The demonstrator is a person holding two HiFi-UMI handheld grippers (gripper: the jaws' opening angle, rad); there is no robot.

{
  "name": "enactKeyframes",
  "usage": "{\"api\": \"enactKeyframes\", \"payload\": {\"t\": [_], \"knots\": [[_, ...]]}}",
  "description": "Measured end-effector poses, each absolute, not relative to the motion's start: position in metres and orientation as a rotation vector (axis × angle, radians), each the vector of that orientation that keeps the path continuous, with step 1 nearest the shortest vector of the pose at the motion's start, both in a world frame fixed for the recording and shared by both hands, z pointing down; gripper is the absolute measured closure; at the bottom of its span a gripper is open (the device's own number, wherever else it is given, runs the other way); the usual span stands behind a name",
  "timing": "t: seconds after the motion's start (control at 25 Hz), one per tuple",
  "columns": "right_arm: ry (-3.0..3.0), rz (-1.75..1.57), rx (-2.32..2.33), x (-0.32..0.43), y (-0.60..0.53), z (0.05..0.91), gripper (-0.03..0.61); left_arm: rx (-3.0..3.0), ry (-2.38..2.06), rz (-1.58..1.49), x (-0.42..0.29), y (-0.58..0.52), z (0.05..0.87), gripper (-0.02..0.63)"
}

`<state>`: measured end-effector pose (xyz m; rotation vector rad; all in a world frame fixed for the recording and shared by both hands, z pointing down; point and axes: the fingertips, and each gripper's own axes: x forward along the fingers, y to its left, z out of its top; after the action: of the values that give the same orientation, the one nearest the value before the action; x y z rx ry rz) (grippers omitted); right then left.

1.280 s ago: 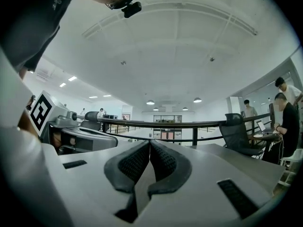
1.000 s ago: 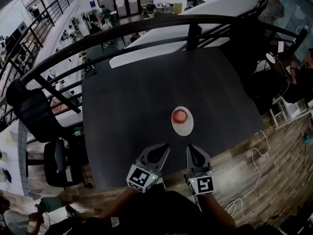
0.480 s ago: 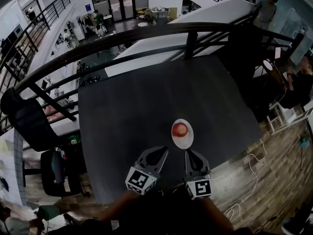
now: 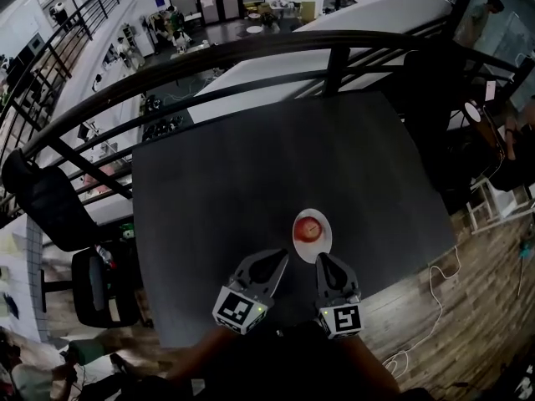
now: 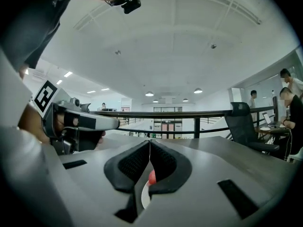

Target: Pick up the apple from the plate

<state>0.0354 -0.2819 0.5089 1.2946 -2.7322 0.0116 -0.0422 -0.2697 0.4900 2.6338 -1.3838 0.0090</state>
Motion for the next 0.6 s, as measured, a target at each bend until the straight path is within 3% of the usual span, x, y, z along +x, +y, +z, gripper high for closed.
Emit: {"api": "enactKeyframes", "payload": {"t": [0.32, 0.4, 0.6], "knots": [[-2.770, 0.094, 1.165, 0.030, -0.311, 0.534, 0.542, 2.679, -1.474, 0.163, -0.035, -0.305, 0.505, 0.588], [-2.762, 0.117, 1.108, 0.028, -0.316, 0.547, 0.434, 2.647, -1.489, 0.176, -0.036, -0.309, 0.514, 0.588], [-2.722, 0.182, 1.054, 0.029, -0.327, 0.574, 0.362, 2.625, -1.513, 0.234, -0.040, -0.318, 0.530, 0.588]]}}
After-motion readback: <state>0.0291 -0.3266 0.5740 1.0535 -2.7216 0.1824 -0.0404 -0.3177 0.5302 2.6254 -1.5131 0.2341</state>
